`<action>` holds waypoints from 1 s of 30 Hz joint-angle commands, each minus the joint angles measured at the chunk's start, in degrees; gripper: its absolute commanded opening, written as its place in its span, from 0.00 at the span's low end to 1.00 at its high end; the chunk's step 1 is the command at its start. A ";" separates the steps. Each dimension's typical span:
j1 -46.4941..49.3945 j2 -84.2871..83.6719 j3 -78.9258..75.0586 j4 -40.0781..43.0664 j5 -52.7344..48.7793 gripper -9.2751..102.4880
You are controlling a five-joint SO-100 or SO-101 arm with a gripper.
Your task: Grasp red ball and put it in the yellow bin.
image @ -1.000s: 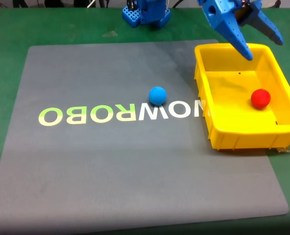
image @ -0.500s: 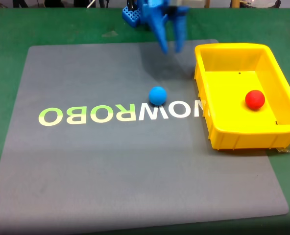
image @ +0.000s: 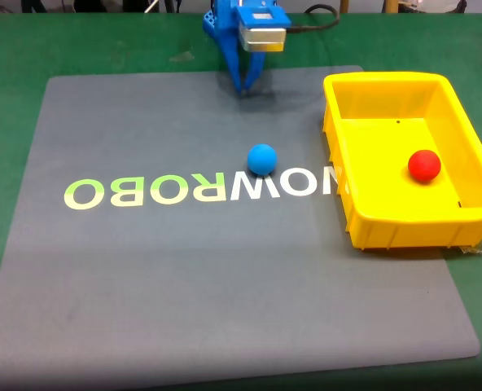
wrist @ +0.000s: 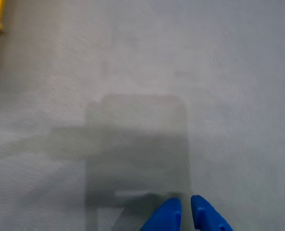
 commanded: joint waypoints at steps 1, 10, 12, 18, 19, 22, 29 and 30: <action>2.90 2.72 2.37 3.25 -1.14 0.08; 1.93 2.81 2.46 11.43 1.76 0.08; 1.93 2.81 2.46 11.43 2.29 0.08; 2.29 2.81 2.46 11.78 2.02 0.08; 2.37 2.81 2.46 11.78 1.76 0.08; 2.64 2.29 2.46 11.60 1.23 0.08; 2.64 2.46 2.46 11.78 1.32 0.08; 2.64 2.46 2.46 11.78 1.32 0.08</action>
